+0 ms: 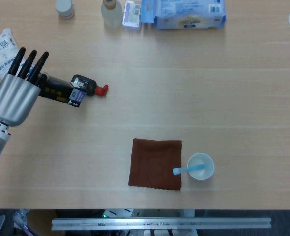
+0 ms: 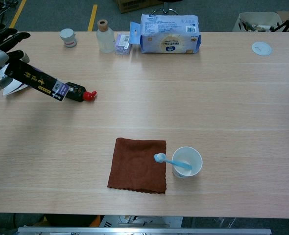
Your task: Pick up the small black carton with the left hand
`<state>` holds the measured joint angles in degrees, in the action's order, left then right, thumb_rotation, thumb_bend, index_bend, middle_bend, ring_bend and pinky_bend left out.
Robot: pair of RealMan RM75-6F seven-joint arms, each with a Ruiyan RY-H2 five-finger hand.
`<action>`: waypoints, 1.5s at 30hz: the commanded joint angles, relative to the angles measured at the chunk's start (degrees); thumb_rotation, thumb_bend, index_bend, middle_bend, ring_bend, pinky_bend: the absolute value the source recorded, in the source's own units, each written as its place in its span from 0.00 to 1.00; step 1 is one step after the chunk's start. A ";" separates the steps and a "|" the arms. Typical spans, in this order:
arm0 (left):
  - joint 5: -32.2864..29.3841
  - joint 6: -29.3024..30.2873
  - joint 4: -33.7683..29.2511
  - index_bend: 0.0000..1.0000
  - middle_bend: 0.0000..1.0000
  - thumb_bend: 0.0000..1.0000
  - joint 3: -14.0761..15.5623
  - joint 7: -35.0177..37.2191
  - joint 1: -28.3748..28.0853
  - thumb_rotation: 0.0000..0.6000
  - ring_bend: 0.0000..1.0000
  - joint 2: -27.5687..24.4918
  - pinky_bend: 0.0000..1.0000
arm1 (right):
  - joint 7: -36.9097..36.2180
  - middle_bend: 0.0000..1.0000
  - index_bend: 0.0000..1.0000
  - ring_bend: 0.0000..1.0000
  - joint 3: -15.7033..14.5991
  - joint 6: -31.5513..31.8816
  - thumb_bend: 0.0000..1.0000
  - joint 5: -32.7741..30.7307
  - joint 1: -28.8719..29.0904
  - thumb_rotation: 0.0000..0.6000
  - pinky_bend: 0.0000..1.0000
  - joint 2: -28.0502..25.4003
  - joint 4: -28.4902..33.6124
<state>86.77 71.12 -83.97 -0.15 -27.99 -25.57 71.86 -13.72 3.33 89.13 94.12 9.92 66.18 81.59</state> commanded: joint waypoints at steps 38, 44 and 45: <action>3.75 14.58 -4.93 0.27 0.06 0.38 -0.02 41.68 12.35 1.00 0.09 -7.33 0.13 | 8.12 0.12 0.10 0.09 -1.68 0.31 0.19 -1.06 -3.07 1.00 0.18 -4.06 5.09; 3.65 15.47 -6.29 0.27 0.08 0.38 1.17 40.96 14.56 1.00 0.09 -8.47 0.13 | 8.30 0.12 0.10 0.09 -1.50 0.22 0.19 -1.80 -3.57 1.00 0.18 -4.69 6.40; 3.53 15.40 -6.25 0.27 0.08 0.38 1.12 40.91 14.65 1.00 0.09 -8.49 0.13 | 8.55 0.12 0.10 0.09 -1.46 0.10 0.19 -1.77 -3.51 1.00 0.18 -4.79 6.57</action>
<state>90.35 86.55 -90.21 0.97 12.96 -10.97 63.41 -5.33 1.83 89.32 92.33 6.39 61.50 88.02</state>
